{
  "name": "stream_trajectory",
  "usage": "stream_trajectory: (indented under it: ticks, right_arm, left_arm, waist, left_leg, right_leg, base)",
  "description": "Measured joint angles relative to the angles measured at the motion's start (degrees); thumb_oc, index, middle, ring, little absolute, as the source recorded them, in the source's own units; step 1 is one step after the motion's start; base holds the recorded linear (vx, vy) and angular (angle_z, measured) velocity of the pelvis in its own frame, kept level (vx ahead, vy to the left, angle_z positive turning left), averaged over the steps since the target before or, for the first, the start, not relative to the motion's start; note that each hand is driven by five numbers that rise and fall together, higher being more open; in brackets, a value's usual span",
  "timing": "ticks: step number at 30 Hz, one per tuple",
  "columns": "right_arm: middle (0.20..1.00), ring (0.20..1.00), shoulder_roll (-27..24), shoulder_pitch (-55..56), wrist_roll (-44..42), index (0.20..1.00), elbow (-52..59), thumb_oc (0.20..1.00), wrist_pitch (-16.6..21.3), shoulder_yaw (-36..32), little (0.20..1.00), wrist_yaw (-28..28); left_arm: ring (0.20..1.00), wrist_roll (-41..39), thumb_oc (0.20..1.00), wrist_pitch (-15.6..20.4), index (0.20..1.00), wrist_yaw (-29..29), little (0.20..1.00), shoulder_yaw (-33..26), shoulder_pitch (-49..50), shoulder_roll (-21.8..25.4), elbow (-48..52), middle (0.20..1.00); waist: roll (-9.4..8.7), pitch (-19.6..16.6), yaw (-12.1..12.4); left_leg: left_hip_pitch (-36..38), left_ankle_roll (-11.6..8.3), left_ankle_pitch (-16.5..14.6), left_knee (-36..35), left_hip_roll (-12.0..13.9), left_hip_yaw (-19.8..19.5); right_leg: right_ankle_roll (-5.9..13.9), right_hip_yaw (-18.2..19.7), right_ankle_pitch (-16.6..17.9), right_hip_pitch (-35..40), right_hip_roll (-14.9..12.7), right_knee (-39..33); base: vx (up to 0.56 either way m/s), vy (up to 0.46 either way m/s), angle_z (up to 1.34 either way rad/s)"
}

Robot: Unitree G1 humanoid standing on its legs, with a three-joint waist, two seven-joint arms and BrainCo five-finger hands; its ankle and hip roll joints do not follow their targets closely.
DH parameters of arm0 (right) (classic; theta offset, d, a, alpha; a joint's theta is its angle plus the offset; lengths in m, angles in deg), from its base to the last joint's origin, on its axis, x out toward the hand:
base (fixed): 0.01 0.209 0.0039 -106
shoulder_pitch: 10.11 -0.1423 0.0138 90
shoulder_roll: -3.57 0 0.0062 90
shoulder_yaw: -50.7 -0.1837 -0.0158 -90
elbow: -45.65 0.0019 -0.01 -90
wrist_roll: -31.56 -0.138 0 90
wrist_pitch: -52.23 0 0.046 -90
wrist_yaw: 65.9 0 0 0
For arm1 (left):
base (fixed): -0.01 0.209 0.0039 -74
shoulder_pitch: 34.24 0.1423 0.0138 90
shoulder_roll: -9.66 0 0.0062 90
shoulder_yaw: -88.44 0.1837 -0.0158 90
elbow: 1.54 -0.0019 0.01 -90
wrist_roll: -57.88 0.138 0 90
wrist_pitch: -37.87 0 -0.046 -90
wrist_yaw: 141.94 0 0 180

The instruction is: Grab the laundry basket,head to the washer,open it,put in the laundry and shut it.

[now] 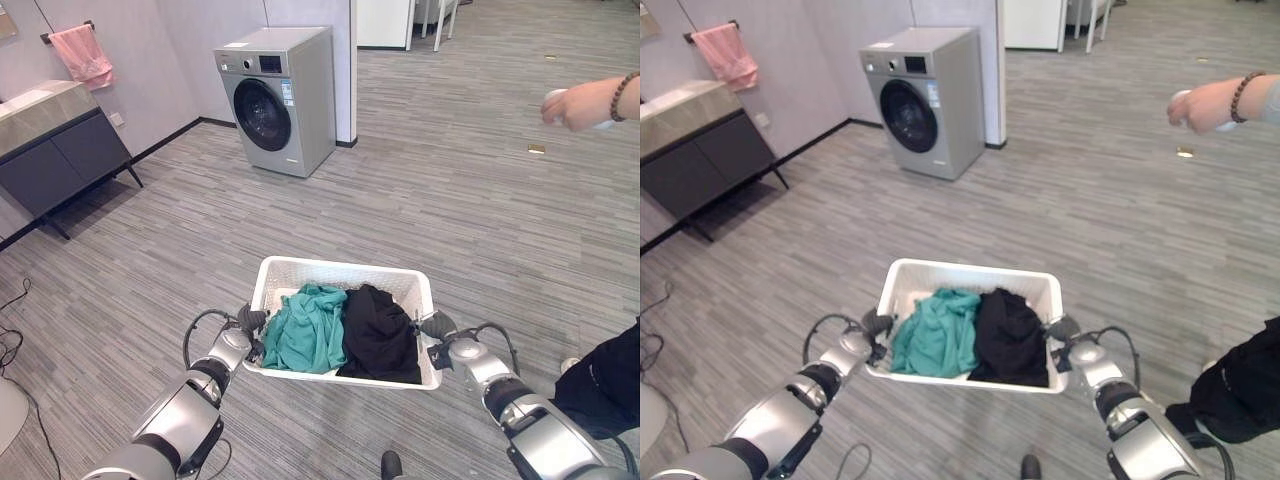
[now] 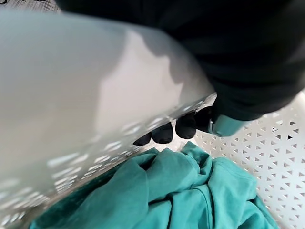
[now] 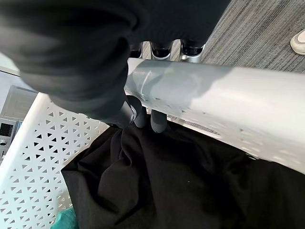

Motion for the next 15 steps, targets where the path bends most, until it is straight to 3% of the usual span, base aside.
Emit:
stream_trajectory:
  ticks: [15]
  right_arm:
    - [0.2,0.2,0.0,0.0,0.02,0.2,0.0,0.2,0.0,0.0,0.2,0.0]
  left_arm:
    - [0.2,0.07,0.2,0.0,0.2,0.01,0.2,0.0,0.0,0.01,0.0,0.2]
  waist:
    - [0.0,0.0,0.02]
  left_leg:
    - [0.06,0.0,0.0,0.0,0.02,-0.1]
  right_leg:
    - [-0.01,-0.1,-0.01,0.12,-0.01,-0.01]
  base:
    - [0.0,-0.003,0.0]
